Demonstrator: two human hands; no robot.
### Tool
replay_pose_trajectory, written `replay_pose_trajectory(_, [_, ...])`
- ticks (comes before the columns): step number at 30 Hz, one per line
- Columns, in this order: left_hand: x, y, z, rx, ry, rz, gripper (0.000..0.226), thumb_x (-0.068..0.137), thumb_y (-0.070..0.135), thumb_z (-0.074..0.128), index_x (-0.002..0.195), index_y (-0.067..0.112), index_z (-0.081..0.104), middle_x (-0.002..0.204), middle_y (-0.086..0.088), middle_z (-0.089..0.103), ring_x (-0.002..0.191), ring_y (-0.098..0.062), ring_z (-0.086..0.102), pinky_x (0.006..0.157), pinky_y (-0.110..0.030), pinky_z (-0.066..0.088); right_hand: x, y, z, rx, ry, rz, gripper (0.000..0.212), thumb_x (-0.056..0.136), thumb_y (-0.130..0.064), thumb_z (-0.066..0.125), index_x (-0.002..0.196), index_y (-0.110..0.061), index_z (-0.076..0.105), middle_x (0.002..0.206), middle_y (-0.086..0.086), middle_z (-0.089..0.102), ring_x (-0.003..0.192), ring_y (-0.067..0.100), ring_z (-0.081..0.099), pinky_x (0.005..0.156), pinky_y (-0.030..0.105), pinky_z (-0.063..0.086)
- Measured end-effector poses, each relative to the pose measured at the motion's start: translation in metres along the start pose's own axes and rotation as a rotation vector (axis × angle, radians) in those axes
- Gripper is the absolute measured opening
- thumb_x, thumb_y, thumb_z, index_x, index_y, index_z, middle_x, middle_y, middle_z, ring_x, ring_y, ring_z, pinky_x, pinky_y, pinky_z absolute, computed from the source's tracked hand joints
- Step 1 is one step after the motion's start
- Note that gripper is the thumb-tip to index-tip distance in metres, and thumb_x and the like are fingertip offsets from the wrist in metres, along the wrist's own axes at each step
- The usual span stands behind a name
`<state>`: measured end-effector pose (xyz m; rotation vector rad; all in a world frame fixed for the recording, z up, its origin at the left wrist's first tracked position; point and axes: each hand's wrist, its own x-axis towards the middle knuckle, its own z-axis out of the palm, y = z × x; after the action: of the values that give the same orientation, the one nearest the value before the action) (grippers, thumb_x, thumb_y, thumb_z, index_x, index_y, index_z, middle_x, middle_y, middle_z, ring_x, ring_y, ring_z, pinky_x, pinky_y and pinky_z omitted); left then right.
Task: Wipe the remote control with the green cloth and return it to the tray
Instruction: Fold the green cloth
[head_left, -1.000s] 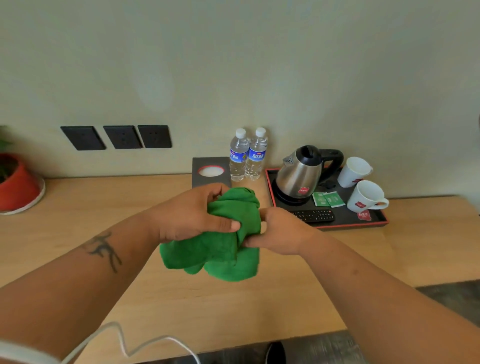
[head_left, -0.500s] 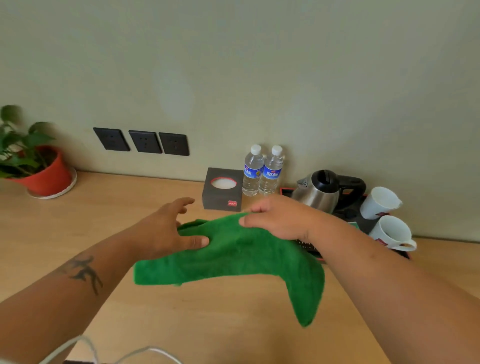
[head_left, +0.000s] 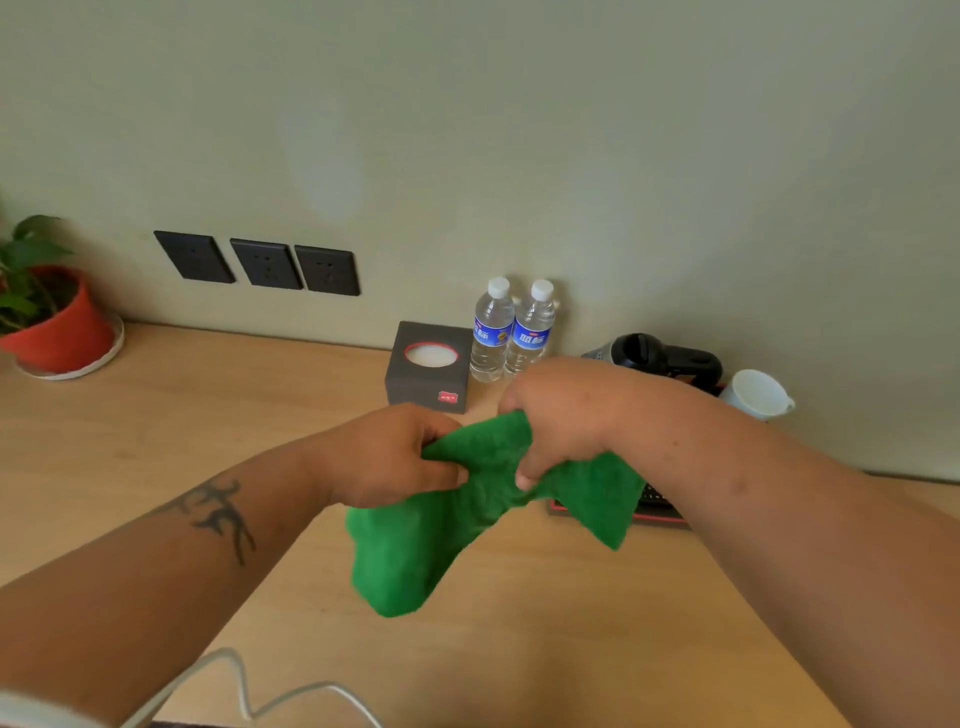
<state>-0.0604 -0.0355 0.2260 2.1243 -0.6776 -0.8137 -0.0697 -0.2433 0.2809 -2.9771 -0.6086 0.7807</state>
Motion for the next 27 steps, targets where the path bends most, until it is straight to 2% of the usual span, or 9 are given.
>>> replay_pose_trajectory(2, [0.001, -0.002, -0.005, 0.066, 0.012, 0.013, 0.006, 0.088, 0.018, 0.068, 0.086, 0.018, 0.074, 0.069, 0.004, 0.071, 0.055, -0.003, 0.059, 0.054, -0.020, 0.046, 0.004, 0.002, 0.005, -0.146, 0.014, 0.028, 0.039, 0.076, -0.048, 0.080, 0.099, -0.019, 0.069, 0.084, -0.005, 0.064, 0.082, 0.021, 0.063, 0.062, 0.030, 0.046])
replay_pose_trajectory(6, [-0.002, -0.025, -0.016, 0.182, -0.069, -0.080, 0.010, 0.083, 0.022, 0.072, 0.078, 0.030, 0.072, 0.067, 0.014, 0.070, 0.060, 0.000, 0.062, 0.058, -0.018, 0.048, 0.009, 0.003, 0.008, -0.154, 0.037, 0.069, 0.029, 0.082, -0.043, 0.073, 0.098, -0.019, 0.070, 0.085, -0.001, 0.066, 0.083, 0.022, 0.064, 0.069, 0.033, 0.055])
replay_pose_trajectory(9, [-0.005, -0.047, -0.022, 0.337, -0.164, -0.180, 0.004, 0.080, 0.031, 0.074, 0.077, 0.028, 0.071, 0.077, 0.004, 0.075, 0.070, -0.008, 0.066, 0.064, -0.023, 0.050, 0.009, 0.005, 0.009, -0.014, 0.046, 0.104, 0.024, 0.082, -0.044, 0.072, 0.081, -0.021, 0.065, 0.079, 0.001, 0.066, 0.079, 0.022, 0.064, 0.069, 0.034, 0.055])
replay_pose_trajectory(11, [-0.006, -0.055, -0.026, 0.391, -0.183, -0.214, 0.013, 0.080, 0.034, 0.073, 0.087, 0.024, 0.074, 0.084, 0.002, 0.076, 0.078, -0.013, 0.068, 0.070, -0.027, 0.051, 0.010, 0.002, 0.010, 0.106, 0.055, 0.115, 0.024, 0.082, -0.043, 0.073, 0.072, -0.025, 0.061, 0.072, -0.002, 0.065, 0.073, 0.019, 0.063, 0.064, 0.030, 0.051])
replay_pose_trajectory(15, [-0.004, -0.059, -0.032, 0.507, -0.208, -0.217, 0.023, 0.082, 0.036, 0.071, 0.100, 0.021, 0.073, 0.093, -0.001, 0.075, 0.085, -0.020, 0.066, 0.068, -0.027, 0.046, 0.012, -0.007, 0.008, 0.269, 0.081, 0.117, 0.009, 0.083, -0.032, 0.074, 0.084, -0.024, 0.069, 0.076, -0.006, 0.067, 0.072, 0.014, 0.064, 0.064, 0.027, 0.050])
replay_pose_trajectory(17, [-0.001, -0.059, -0.036, 0.582, -0.201, -0.218, 0.026, 0.085, 0.036, 0.067, 0.105, 0.019, 0.071, 0.099, -0.004, 0.073, 0.089, -0.022, 0.064, 0.070, -0.026, 0.043, 0.012, -0.013, 0.003, 0.351, 0.113, 0.113, 0.012, 0.082, -0.023, 0.073, 0.092, -0.028, 0.069, 0.083, -0.010, 0.069, 0.075, 0.006, 0.065, 0.066, 0.025, 0.052])
replay_pose_trajectory(19, [0.003, -0.061, -0.045, 0.631, -0.115, -0.195, 0.026, 0.089, 0.033, 0.062, 0.108, 0.017, 0.070, 0.102, -0.006, 0.073, 0.094, -0.024, 0.064, 0.074, -0.029, 0.046, 0.010, -0.020, -0.006, 0.443, 0.169, 0.116, 0.026, 0.080, -0.015, 0.071, 0.102, -0.030, 0.070, 0.090, -0.013, 0.072, 0.076, 0.001, 0.066, 0.069, 0.023, 0.055])
replay_pose_trajectory(23, [0.005, -0.067, -0.068, 0.547, 0.195, -0.064, 0.020, 0.087, 0.021, 0.056, 0.099, 0.024, 0.073, 0.095, -0.003, 0.076, 0.091, -0.026, 0.067, 0.069, -0.031, 0.046, 0.002, -0.038, -0.029, 0.569, 0.277, 0.077, 0.030, 0.078, -0.009, 0.071, 0.093, -0.035, 0.071, 0.085, -0.014, 0.073, 0.073, 0.000, 0.068, 0.066, 0.020, 0.056])
replay_pose_trajectory(27, [0.001, -0.071, -0.072, 0.416, 0.365, 0.077, 0.041, 0.081, 0.010, 0.057, 0.108, 0.035, 0.074, 0.093, 0.005, 0.076, 0.084, -0.021, 0.067, 0.068, -0.032, 0.051, -0.006, -0.054, -0.041, 0.536, 0.229, 0.030, 0.029, 0.079, -0.013, 0.073, 0.096, -0.036, 0.070, 0.085, -0.013, 0.073, 0.072, 0.001, 0.068, 0.064, 0.021, 0.057])
